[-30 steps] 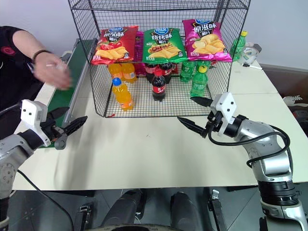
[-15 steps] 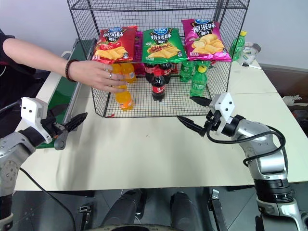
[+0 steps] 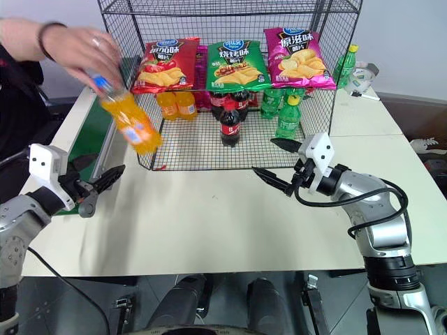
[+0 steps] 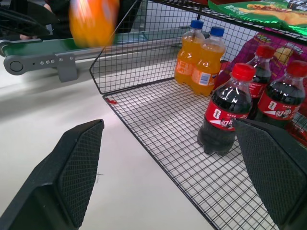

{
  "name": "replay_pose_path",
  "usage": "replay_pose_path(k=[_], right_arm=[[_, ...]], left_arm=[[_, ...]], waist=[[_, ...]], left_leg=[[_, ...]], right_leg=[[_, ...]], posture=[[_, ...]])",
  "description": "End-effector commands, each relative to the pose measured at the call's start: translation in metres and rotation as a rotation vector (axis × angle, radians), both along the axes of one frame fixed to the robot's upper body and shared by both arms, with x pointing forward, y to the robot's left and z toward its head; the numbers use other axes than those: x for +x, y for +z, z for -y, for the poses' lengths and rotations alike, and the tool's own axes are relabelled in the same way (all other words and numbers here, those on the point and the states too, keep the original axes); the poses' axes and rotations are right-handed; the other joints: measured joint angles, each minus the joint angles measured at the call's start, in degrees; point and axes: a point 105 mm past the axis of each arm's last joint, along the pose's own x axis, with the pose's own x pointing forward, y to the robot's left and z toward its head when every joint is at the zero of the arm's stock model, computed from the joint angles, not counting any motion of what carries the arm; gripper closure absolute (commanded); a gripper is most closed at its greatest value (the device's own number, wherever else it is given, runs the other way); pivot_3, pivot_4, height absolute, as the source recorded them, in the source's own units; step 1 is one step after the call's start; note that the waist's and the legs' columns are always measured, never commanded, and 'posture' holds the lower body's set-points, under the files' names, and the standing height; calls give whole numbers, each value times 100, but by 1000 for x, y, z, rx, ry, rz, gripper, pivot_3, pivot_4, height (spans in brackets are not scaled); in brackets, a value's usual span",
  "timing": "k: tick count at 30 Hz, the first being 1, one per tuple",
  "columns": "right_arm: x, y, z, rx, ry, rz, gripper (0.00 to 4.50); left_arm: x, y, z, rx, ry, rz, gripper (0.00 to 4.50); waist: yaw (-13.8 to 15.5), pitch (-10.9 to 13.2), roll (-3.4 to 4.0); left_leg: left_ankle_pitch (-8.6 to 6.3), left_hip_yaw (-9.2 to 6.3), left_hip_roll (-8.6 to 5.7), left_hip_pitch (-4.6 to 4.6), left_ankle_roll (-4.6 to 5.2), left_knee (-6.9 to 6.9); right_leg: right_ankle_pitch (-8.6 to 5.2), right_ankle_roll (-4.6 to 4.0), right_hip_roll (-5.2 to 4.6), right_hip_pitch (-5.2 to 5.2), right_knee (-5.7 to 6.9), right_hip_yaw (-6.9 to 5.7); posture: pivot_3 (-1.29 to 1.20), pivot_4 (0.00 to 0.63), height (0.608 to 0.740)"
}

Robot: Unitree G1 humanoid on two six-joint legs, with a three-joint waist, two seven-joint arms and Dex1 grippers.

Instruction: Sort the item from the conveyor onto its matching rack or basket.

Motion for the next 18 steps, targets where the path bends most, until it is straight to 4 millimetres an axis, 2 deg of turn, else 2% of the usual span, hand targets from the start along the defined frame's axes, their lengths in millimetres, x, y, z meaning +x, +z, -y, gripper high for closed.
replay_pose_path(k=[1, 13, 18], right_arm=[[-4, 11, -6, 11, 36, 44, 0], [1, 10, -5, 16, 45, 47, 0], [1, 8, -4, 18, 45, 50, 0]], left_arm=[[-6, 14, -7, 1, 49, 54, 69], [1, 17, -44, 43, 286, 131, 69], [6, 20, -65, 35, 416, 158, 69]], waist=[[-3, 0, 0], [4, 0, 0], [4, 0, -1]], left_leg=[[0, 0, 0, 0, 0, 0], [0, 0, 0, 1, 0, -1], [0, -1, 0, 0, 0, -1]], right_leg=[[0, 0, 0, 0, 0, 0], [0, 0, 0, 0, -1, 0], [1, 1, 1, -1, 1, -2]], posture=[[0, 150, 740], [0, 150, 740], [0, 150, 740]])
